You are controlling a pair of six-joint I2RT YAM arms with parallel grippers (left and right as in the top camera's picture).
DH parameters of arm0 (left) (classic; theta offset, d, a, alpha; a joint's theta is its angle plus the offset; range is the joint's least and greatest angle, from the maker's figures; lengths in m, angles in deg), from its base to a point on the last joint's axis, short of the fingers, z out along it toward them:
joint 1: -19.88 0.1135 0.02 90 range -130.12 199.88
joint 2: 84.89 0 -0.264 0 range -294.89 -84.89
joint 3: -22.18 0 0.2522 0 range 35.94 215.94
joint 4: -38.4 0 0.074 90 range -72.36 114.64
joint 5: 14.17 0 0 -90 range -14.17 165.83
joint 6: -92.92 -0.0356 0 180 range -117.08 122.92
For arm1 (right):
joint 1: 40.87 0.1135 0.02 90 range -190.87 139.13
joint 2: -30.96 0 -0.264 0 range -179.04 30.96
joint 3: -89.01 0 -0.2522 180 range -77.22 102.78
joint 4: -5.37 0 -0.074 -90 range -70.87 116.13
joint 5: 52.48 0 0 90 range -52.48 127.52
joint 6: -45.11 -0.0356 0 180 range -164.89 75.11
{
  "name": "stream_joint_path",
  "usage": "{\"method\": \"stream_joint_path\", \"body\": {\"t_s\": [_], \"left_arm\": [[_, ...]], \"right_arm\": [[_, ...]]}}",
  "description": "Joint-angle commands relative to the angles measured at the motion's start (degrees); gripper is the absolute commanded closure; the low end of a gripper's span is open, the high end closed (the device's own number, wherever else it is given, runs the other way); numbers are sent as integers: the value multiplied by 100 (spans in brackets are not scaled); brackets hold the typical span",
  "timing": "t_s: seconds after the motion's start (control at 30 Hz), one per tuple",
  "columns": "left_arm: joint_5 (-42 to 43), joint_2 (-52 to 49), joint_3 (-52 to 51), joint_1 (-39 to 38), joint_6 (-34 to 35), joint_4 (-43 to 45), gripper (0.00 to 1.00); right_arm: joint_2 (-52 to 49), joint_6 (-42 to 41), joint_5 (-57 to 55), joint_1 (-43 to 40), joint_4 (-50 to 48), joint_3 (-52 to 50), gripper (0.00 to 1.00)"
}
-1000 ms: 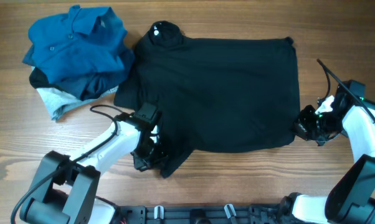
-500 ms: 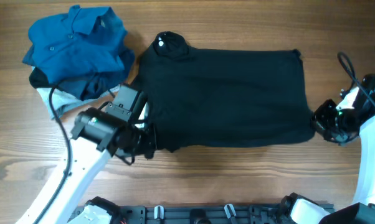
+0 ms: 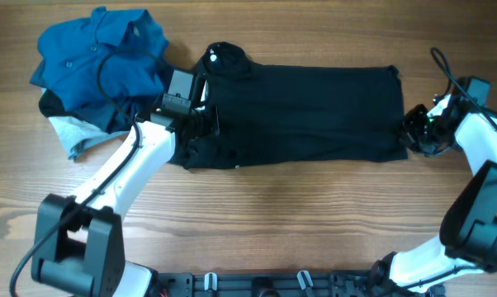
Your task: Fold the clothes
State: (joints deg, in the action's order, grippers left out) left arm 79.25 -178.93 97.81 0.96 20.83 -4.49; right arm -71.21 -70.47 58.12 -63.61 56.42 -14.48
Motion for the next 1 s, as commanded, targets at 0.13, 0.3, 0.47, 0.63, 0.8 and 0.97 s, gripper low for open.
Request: {"method": "stream_joint_path", "body": {"t_s": [0.13,0.3,0.47,0.63,0.8,0.97], "left_arm": [[-127,-20,295,254,-258,-219,0],[490,0,1349,269,-426,-881,1],[468,-673,2400,393,-728,-509,2],[551,-2295,3174,570,-726,372,5],[13,-3272,3274,570,-723,1668,13],[-50,-3602,3276,570,-719,2315,21]], "right_arm": [[-155,835,470,-48,-94,192,37],[-153,1132,433,11,859,1128,40],[-155,1187,435,96,758,2000,30],[-162,1062,651,129,411,2020,26],[-162,1102,649,205,800,2017,25],[-162,1211,627,247,1001,2017,25]]}}
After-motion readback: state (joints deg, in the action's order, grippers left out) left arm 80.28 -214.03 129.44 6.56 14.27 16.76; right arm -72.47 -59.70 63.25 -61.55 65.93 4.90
